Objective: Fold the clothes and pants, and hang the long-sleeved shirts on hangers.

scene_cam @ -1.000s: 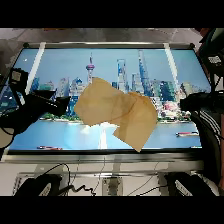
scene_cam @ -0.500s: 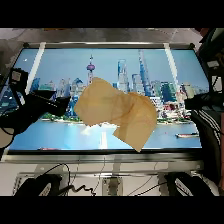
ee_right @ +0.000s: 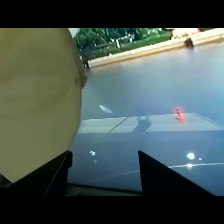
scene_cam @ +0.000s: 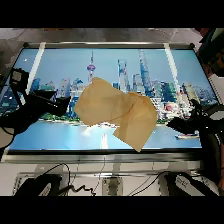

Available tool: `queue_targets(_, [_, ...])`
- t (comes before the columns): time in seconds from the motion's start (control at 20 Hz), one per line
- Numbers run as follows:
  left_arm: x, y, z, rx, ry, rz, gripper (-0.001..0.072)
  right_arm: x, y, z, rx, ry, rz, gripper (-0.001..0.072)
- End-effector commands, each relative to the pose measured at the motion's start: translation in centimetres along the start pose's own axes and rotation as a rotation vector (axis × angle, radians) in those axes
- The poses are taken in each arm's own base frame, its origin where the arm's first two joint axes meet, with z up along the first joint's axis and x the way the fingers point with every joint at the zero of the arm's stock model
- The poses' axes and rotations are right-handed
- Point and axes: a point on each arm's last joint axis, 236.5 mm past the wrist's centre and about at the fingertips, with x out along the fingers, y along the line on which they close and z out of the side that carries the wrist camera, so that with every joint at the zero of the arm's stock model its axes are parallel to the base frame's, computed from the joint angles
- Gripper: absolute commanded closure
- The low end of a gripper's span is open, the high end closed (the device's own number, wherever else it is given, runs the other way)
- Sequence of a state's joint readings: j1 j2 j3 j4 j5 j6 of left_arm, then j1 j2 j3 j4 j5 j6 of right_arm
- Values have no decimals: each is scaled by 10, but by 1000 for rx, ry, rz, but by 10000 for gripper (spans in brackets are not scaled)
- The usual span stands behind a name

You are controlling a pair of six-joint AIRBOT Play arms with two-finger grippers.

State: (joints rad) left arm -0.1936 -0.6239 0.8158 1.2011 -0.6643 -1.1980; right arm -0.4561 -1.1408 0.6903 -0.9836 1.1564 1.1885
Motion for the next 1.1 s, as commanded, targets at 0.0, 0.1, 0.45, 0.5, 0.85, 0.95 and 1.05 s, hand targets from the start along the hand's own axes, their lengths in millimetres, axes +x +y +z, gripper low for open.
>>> queue_targets(0.0, [5,1,-4,-4,19,-2,16,42,8,2,101,12,94,240])
queue_targets(0.1, [10,2,-8,-8,34,-3,16,63,13,5,97,18,95,240])
queue_targets(0.45, [36,44,-40,-335,127,94,18,100,28,32,23,-92,70,373])
queue_targets(0.5, [40,52,-46,-349,144,111,18,104,34,33,8,-105,66,477])
queue_targets(0.85, [38,100,-53,-535,119,190,18,42,141,56,-316,-152,189,700])
queue_targets(0.95, [30,113,-52,-583,99,214,18,-27,189,71,-470,-273,225,700])
queue_targets(1.05, [25,118,-61,-603,131,225,19,-107,230,73,-634,-433,222,700])
